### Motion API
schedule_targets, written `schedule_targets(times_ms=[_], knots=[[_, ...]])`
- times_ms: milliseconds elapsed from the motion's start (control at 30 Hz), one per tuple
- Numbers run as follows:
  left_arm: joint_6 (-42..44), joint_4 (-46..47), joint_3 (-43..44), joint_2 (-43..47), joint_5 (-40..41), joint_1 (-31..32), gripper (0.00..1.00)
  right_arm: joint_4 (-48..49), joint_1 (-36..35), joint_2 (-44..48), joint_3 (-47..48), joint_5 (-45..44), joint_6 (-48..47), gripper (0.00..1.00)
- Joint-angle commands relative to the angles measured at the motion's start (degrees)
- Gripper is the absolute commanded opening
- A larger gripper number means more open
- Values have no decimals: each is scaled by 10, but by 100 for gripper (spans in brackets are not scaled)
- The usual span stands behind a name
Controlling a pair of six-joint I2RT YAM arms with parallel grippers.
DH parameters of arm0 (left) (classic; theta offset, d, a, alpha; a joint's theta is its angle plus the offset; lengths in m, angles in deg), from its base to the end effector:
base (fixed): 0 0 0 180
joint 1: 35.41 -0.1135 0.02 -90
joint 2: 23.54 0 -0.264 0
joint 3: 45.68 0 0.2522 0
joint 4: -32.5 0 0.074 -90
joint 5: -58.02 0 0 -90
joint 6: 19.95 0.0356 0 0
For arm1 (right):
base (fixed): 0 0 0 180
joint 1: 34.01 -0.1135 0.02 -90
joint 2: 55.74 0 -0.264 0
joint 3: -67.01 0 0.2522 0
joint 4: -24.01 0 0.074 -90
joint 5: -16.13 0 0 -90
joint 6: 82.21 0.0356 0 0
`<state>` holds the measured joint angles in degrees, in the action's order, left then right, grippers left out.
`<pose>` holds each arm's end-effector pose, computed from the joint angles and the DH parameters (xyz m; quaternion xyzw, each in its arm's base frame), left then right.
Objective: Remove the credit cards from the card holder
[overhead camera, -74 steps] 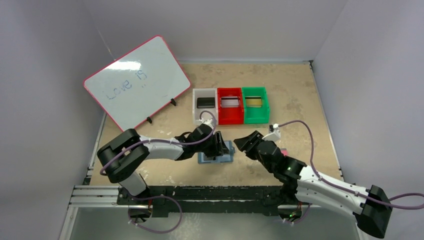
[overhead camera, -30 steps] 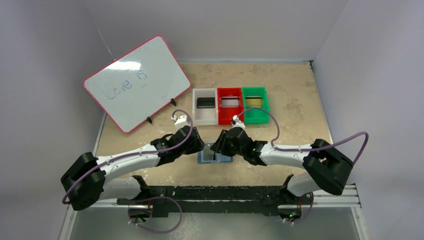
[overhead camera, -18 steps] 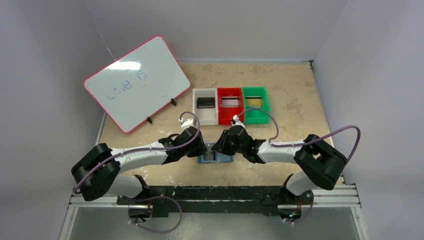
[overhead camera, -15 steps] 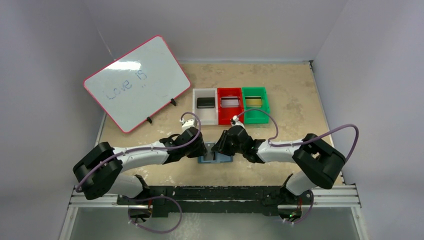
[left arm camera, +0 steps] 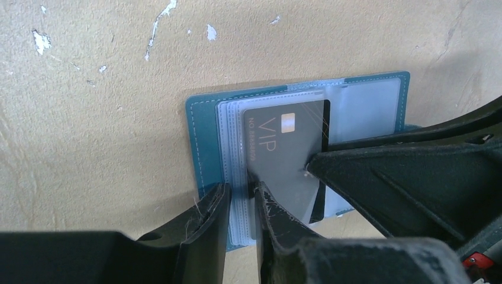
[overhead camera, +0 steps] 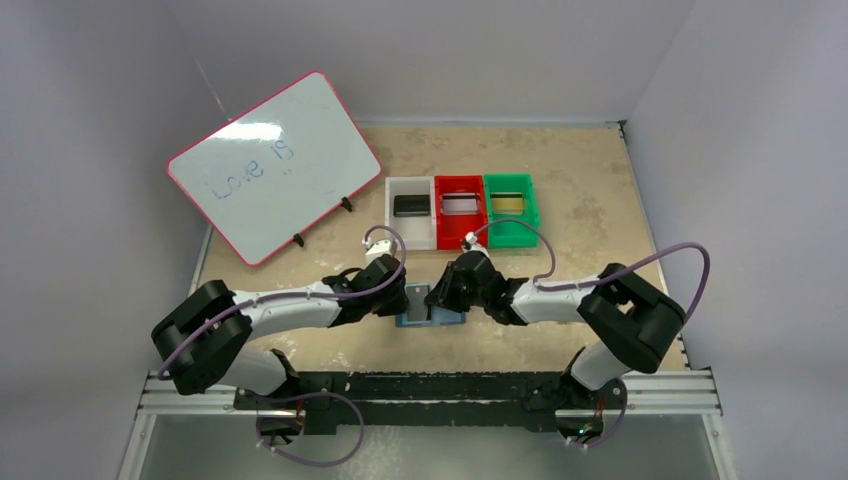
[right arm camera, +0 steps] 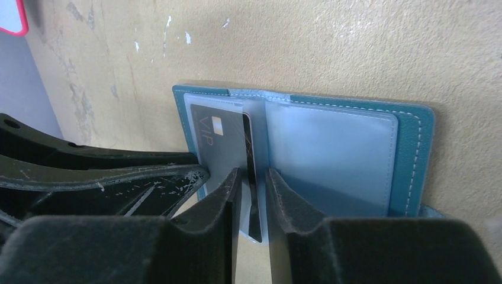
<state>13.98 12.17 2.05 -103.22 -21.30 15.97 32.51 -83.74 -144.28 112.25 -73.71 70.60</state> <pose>0.1633 -0.1938 0.1536 -0.0686 0.9402 -0.2074 0.2614 0.1853 0.2189 0.1419 0.1003 0.8805 0.3860 0.2562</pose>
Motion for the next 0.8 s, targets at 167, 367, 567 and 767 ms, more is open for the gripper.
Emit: schedule_targets(times_ms=[167,367,567,767], knots=[[17,-5,5,-15,10,-1,15,9,1,-3,4,10,-2,5],[14,-23,-2,-28,35,-1,8,2,6,17,-5,3,-6,0],[22,-18,-8,-30,30,-1,0,2,11,24,-7,13,-13,19],[24,-10,-7,-29,24,0,0,16,11,2,3,35,-18,30]])
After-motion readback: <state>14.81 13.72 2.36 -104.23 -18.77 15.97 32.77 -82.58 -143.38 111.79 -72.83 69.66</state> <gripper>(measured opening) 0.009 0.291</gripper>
